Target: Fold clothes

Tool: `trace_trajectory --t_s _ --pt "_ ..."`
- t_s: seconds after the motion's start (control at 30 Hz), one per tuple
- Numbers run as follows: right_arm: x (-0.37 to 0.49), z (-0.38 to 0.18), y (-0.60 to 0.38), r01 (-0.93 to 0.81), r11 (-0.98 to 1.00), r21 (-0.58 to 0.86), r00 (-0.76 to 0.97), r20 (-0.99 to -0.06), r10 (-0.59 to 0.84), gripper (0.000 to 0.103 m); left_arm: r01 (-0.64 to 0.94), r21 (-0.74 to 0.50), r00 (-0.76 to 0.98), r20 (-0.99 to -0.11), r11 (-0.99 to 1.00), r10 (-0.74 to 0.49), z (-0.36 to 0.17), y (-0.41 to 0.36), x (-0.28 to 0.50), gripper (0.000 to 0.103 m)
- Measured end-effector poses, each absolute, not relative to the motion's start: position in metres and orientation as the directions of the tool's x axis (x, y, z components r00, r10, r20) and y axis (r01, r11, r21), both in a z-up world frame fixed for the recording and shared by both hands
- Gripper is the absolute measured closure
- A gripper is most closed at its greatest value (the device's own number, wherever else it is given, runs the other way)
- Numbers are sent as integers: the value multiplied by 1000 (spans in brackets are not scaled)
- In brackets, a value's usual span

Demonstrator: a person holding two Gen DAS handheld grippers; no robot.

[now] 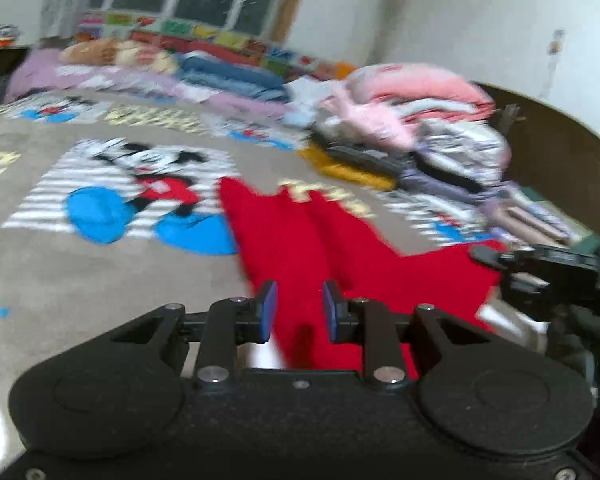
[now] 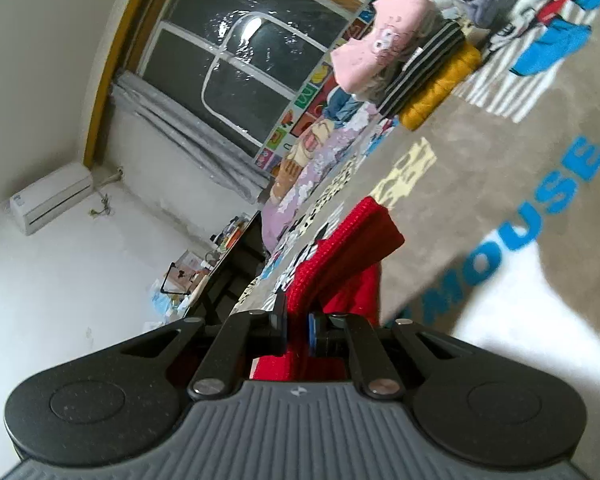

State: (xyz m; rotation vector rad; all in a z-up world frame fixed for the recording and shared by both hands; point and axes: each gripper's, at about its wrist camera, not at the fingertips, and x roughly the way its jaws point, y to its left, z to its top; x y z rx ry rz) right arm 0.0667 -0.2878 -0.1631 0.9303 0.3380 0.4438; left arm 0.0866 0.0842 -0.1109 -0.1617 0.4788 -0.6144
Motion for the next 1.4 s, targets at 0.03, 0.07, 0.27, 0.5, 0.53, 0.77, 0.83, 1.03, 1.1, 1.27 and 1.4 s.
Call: trace_trajectory --t_s 0.03,0.07,0.27,0.5,0.53,0.77,0.83,1.03,1.1,1.27,1.4 --pt "67 -162 -288 -220 522 824 859 -89 503 92 542 -278 690 -391 793 -609 -112 79 85 81" --pt "67 -161 -287 -221 525 822 860 -90 503 92 568 -259 661 -422 781 -620 -115 73 83 81" --pt "71 -147 -284 -184 550 815 869 -127 478 92 702 -130 566 -495 700 -659 -125 49 57 54" --pt "81 -113 -270 -156 644 749 873 -201 445 92 739 -101 529 -526 666 -666 -141 44 43 51" --pt "84 -109 -268 -151 661 735 872 -216 440 92 739 -123 523 -514 662 -680 -142 47 43 51" --pt "112 -74 -238 -133 771 623 854 -323 408 92 743 -204 487 -489 637 -724 -142 55 48 51" --pt "127 -65 -226 -125 798 590 838 -367 403 92 745 -213 481 -484 632 -731 -142 57 49 51" --pt "164 -43 -184 -146 871 469 807 -453 380 92 744 -255 466 -464 617 -753 -143 64 52 51" --pt "177 -41 -170 -150 889 433 796 -481 369 92 740 -279 461 -453 612 -763 -144 68 53 50" --pt "204 -36 -140 -134 910 393 762 -546 348 92 725 -344 445 -427 597 -787 -145 76 60 47" --pt "225 -40 -129 -118 906 407 743 -569 353 86 710 -405 427 -403 576 -809 -147 83 66 44"
